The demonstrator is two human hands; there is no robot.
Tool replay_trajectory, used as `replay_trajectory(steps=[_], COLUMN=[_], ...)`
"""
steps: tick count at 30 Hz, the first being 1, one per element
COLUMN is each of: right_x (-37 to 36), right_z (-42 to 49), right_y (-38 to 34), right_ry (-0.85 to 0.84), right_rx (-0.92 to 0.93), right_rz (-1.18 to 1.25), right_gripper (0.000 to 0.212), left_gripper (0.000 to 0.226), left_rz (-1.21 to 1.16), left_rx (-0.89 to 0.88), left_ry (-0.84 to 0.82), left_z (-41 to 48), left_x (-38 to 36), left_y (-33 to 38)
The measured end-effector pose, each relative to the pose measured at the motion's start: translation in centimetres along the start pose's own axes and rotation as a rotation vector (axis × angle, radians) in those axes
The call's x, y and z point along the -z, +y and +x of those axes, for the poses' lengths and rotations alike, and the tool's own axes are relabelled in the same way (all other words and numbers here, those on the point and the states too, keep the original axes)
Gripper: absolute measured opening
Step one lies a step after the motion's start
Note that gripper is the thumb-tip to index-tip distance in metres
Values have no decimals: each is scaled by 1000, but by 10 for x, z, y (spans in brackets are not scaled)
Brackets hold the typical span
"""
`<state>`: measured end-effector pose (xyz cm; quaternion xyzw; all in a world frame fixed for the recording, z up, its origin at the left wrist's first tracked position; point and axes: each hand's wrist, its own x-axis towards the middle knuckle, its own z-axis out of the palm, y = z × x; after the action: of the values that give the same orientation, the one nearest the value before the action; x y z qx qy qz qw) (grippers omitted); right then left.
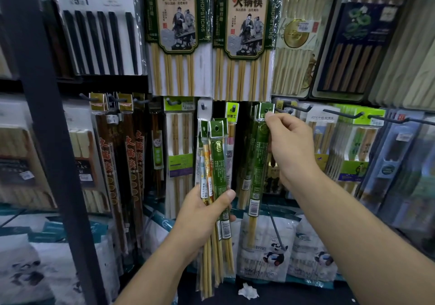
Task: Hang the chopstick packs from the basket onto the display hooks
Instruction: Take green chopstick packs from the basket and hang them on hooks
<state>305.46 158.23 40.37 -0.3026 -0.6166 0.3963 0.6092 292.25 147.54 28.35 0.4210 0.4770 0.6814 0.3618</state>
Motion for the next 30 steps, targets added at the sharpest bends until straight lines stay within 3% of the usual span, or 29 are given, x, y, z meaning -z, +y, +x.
replay_trajectory(steps=[5,15,20,26,30], right_x=[-2,-1,2,-10,-16], right_z=[5,8,-8,-38,-39], right_y=[1,17,21,12,7], right_ry=[12,59,96,-198,-226], right_rx=[-11,-50,-46,-29,8], right_rz=[-6,-117,-101,25,-5], right_gripper=[34,39,27,9,12], left_gripper=[47,24,24,15,19], left_rz=[41,40,17,35,48], left_rx=[-4,-14,-32,-79,-89], left_ry=[-12,-32,-48,-92,-100], left_z=[2,4,3,1,0], left_x=[2,5,3,-2,-3], left_y=[-3,-6,-5,-1,-1])
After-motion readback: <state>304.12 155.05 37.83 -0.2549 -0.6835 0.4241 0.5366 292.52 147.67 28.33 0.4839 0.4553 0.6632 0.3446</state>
